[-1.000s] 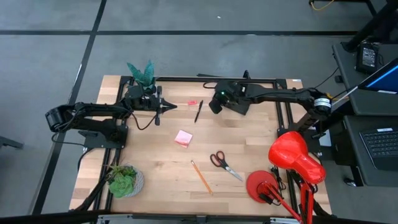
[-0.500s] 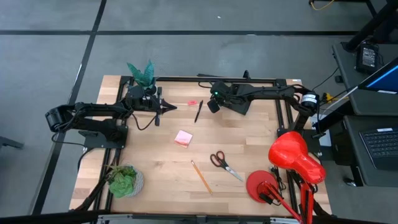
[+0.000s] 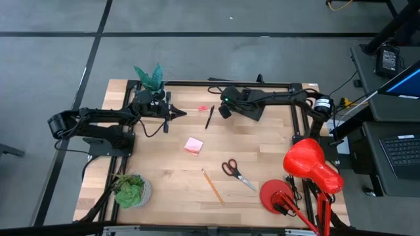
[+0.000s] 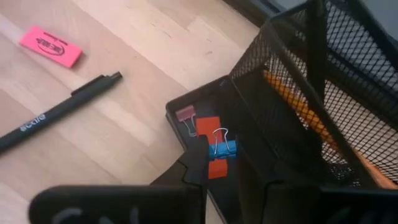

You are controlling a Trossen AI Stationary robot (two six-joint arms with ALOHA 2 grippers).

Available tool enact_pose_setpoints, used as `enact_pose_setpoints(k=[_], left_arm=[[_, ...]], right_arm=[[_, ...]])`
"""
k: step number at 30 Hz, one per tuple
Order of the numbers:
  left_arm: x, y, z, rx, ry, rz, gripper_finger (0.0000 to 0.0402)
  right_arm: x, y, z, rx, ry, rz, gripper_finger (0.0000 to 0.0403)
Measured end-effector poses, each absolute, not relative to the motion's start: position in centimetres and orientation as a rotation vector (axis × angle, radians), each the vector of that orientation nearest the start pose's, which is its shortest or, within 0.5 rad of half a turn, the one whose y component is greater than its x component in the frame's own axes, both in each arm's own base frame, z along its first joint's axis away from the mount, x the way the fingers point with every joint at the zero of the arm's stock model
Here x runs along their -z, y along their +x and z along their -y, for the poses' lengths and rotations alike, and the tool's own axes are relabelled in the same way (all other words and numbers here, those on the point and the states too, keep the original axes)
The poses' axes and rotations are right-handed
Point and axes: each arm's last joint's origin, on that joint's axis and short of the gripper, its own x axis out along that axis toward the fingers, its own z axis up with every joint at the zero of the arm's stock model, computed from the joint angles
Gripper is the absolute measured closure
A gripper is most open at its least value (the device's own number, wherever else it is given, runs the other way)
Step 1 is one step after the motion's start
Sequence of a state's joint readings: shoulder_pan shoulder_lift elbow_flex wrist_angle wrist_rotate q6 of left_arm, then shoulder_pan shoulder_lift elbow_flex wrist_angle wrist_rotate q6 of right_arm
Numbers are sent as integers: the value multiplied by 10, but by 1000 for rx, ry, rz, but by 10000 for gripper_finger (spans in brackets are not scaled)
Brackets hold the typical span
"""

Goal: Pick and place office supplies into organizer
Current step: Put the blue binder clip into the black desk organizer, then put the black scissors into the black desk organizer

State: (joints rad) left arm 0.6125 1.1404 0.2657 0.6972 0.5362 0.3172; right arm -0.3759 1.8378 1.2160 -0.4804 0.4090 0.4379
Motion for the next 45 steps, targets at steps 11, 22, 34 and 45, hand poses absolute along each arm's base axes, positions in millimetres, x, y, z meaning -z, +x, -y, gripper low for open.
enact_pose_setpoints(k=[11, 22, 34, 45], left_arm=[[-178, 176, -105, -54, 221, -160, 400], [-178, 176, -105, -55, 221, -160, 399], [-178, 176, -105, -55, 221, -160, 400], [-178, 176, -105, -55, 222, -159, 399]], right_arm=[[-172, 337, 149, 945, 354, -975, 350], [-170, 337, 148, 934, 339, -993, 325], [-170, 337, 149, 916, 310, -1004, 265], [-175, 341, 147, 873, 252, -1011, 269]])
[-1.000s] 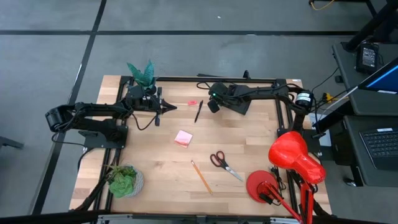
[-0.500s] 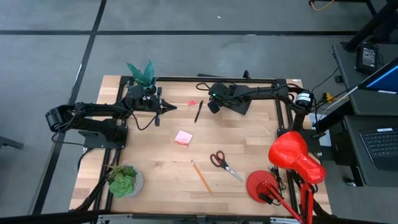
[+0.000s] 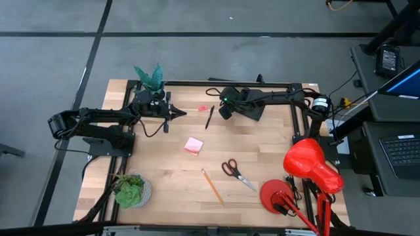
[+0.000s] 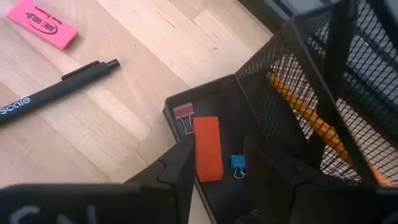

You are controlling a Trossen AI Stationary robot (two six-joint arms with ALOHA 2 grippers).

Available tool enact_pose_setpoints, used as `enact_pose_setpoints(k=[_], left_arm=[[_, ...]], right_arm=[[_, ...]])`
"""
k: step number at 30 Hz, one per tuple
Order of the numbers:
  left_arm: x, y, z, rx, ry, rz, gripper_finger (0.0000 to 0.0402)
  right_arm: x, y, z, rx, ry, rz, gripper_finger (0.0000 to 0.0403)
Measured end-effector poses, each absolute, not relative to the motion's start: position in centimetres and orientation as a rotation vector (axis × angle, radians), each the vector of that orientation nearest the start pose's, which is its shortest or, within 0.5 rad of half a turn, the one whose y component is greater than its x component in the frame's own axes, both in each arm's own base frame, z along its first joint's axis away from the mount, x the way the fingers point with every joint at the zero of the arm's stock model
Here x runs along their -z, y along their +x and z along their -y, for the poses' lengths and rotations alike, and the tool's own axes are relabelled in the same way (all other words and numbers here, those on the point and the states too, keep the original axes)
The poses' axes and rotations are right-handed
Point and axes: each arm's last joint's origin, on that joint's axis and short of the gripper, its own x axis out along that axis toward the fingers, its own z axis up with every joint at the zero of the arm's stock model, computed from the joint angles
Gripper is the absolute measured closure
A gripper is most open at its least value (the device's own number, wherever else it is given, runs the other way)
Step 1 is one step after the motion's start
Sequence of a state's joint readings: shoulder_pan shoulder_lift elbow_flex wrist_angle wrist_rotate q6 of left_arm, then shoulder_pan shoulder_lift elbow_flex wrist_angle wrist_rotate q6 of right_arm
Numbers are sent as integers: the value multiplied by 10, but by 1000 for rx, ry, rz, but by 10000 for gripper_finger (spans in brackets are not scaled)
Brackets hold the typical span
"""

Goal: Pick and place office supplies into organizer
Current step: Put the black scissors into the black desk organizer

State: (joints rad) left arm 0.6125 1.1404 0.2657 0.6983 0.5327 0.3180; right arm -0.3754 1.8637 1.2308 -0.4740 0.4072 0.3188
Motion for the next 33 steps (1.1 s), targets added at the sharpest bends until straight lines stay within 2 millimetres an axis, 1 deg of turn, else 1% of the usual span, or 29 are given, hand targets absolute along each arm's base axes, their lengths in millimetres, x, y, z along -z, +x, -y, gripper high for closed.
enact_pose_setpoints(k=[3, 9, 12, 18, 26, 29, 33], left_arm=[[-178, 176, -105, -56, 222, -159, 399], [-178, 176, -105, -56, 221, -159, 399], [-178, 176, -105, -55, 221, -159, 400], [-178, 176, -105, -55, 221, -160, 399], [-175, 175, -106, -54, 212, -182, 399], [-174, 173, -108, -58, 203, -190, 400], [-174, 170, -113, -80, 184, -197, 399]], right_arm=[[-186, 350, 143, 834, 208, -992, 280], [-216, 372, 130, 730, 86, -931, 304], [-224, 379, 121, 672, 39, -919, 314], [-229, 389, 103, 510, 25, -875, 344], [-236, 388, 92, 470, 16, -872, 397], [-235, 387, 84, 450, 7, -905, 395], [-233, 383, 67, 418, 2, -971, 391]])
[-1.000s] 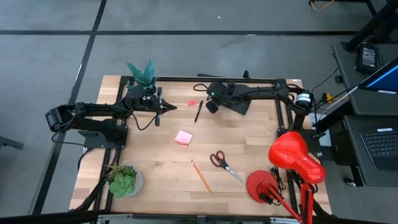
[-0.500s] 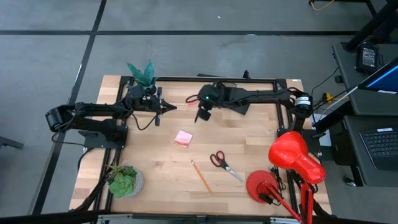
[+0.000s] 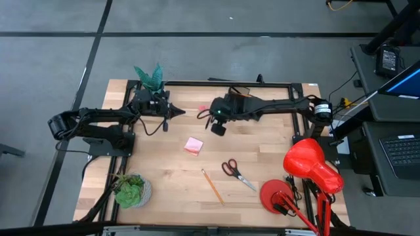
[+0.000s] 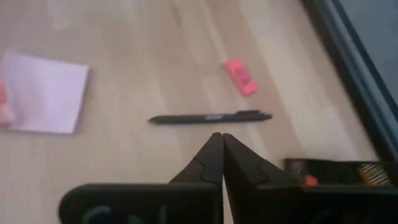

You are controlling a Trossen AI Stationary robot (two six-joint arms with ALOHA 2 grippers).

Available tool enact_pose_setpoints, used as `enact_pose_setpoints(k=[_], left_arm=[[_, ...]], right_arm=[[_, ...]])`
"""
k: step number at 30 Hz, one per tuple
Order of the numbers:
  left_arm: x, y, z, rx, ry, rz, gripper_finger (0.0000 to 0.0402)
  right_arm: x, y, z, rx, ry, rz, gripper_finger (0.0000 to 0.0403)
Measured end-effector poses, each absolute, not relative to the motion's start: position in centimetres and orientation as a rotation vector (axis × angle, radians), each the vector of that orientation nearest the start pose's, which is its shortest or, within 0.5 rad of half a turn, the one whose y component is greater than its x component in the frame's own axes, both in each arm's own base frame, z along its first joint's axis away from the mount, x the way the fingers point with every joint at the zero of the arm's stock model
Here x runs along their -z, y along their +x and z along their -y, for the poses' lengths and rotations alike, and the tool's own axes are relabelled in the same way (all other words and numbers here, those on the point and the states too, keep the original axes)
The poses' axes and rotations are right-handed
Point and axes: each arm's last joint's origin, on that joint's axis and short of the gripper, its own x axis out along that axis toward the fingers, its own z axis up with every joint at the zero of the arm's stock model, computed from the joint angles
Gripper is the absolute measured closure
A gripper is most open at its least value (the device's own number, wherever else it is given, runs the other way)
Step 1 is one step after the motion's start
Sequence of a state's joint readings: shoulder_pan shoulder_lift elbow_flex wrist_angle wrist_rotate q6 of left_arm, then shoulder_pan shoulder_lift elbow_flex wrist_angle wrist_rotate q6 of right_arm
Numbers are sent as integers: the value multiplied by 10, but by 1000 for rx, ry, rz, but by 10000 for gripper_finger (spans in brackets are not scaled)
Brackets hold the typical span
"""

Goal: Pick and place office supplies into organizer
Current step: Put the black scissors into the black desk organizer

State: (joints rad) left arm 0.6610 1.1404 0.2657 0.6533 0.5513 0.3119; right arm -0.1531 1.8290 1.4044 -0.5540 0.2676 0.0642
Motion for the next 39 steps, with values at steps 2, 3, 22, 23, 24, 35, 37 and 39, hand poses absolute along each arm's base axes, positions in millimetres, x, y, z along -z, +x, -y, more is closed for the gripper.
enact_pose_setpoints(k=[2, 3, 22, 23, 24, 35, 37, 39], left_arm=[[-174, 168, -114, -78, 184, -195, 399], [-174, 168, -115, -65, 186, -192, 400], [-164, 168, -104, 81, 49, -261, 400], [-166, 168, -102, 89, 54, -254, 400], [-169, 169, -100, 96, 61, -238, 400], [-199, 140, -77, 49, 138, -211, 400], [-203, 136, -72, 54, 167, -198, 400], [-204, 132, -68, 62, 198, -176, 400]], right_arm=[[-231, 381, 58, 401, -2, -1013, 395], [-230, 381, 52, 392, -3, -1023, 397], [-225, 374, -41, 208, 125, -1106, 400], [-225, 373, -45, 203, 119, -1105, 399], [-225, 373, -49, 202, 108, -1102, 399], [-220, 368, -79, 284, 29, -1021, 400], [-215, 366, -82, 291, 49, -1019, 399], [-212, 364, -84, 306, 85, -1009, 399]])
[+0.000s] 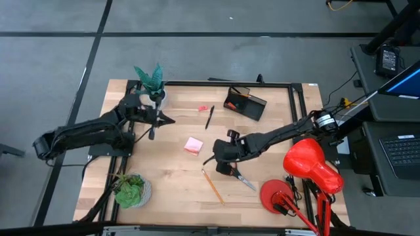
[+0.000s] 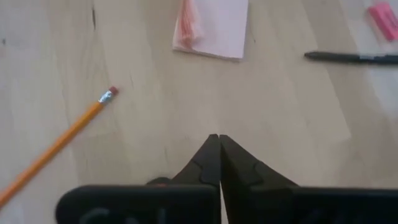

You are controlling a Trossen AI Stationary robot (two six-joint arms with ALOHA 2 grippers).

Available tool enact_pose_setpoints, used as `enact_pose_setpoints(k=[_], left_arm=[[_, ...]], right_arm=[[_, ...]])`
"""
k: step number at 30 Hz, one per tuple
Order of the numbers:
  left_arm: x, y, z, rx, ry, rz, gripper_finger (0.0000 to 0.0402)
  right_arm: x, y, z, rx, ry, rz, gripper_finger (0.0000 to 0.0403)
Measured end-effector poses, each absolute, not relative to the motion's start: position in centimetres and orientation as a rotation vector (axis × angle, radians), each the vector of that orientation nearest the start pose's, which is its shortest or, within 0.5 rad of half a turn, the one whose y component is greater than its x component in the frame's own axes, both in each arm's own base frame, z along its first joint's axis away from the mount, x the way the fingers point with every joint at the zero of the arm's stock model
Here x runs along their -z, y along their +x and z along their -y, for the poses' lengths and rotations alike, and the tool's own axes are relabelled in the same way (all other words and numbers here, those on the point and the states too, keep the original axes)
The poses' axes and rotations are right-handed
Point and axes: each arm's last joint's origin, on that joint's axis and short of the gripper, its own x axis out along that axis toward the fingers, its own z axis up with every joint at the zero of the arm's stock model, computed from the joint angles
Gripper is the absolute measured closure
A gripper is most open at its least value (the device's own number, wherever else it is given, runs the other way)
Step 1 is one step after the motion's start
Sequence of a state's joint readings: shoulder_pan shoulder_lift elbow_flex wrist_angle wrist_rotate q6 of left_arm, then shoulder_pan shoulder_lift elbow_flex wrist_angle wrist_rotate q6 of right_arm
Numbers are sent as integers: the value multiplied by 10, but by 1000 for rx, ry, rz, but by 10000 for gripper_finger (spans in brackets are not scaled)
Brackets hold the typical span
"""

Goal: Pick and place office supplies into organizer
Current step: Put the black scissors into the black desk organizer

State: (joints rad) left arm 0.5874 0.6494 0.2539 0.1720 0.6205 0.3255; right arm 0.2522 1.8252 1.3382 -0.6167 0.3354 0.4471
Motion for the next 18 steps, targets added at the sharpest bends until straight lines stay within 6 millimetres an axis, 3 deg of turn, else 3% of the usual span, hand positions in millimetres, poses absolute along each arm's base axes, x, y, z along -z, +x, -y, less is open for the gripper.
enact_pose_setpoints(k=[6, 11, 18], left_arm=[[-183, 121, -58, 67, 227, -129, 400], [-185, 115, -55, 57, 192, -92, 399], [-183, 113, -54, 59, 179, -108, 399]], right_arm=[[-207, 366, -92, 255, 205, -975, 399], [-202, 366, -96, 199, 314, -972, 398], [-197, 361, -94, 254, 437, -1034, 398]])
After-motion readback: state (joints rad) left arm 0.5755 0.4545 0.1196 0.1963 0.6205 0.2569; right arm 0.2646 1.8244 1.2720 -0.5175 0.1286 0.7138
